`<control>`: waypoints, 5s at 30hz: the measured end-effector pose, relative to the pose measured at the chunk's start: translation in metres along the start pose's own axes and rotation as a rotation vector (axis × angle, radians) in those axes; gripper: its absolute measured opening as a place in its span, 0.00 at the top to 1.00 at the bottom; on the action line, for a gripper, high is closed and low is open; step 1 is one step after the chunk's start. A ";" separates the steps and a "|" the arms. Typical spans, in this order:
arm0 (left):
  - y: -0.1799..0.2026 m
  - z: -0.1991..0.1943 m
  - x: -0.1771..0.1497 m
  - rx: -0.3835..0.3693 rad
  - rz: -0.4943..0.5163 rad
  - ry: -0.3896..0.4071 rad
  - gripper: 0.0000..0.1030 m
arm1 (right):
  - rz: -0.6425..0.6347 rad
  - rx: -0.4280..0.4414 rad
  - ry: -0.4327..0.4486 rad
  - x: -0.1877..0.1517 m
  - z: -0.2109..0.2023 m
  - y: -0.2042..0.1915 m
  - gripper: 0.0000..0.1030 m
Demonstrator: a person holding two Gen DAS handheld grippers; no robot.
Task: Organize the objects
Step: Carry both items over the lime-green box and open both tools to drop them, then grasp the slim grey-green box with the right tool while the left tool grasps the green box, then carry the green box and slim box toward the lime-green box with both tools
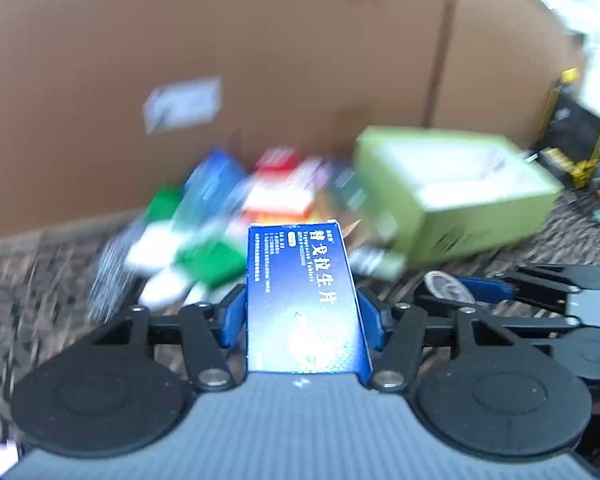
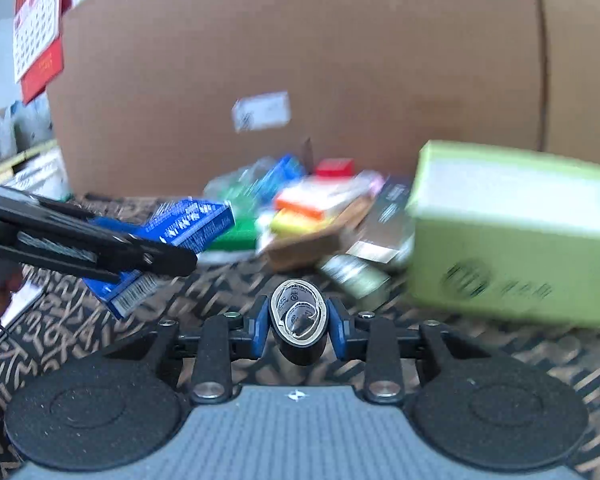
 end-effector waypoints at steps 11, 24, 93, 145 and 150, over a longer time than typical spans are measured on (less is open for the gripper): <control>0.096 0.072 0.118 -0.184 0.079 0.093 0.44 | -0.032 -0.288 0.096 0.078 -0.008 0.112 0.66; 0.093 0.231 0.113 -0.129 -0.021 -0.106 0.44 | 0.076 -0.329 -0.196 0.034 0.092 0.186 0.66; -0.100 0.125 -0.008 0.045 -0.033 0.027 0.00 | -0.074 -0.030 -0.131 -0.044 0.036 -0.022 0.74; -0.037 0.027 -0.082 -0.131 0.160 -0.104 0.23 | -0.029 -0.036 -0.133 -0.039 0.046 -0.018 0.73; -0.027 0.024 -0.084 -0.073 0.177 -0.122 0.09 | -0.025 -0.036 -0.136 -0.038 0.049 -0.018 0.71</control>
Point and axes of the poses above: each gripper's, at about its wrist camera, not at the fingertips, and z roughly the way its jaws point, y to its right, x to its top, the point moved 3 cm from there along z, roughly the way its jaws point, and after that the axes turned 5 degrees about y, right-handed, at the moved point
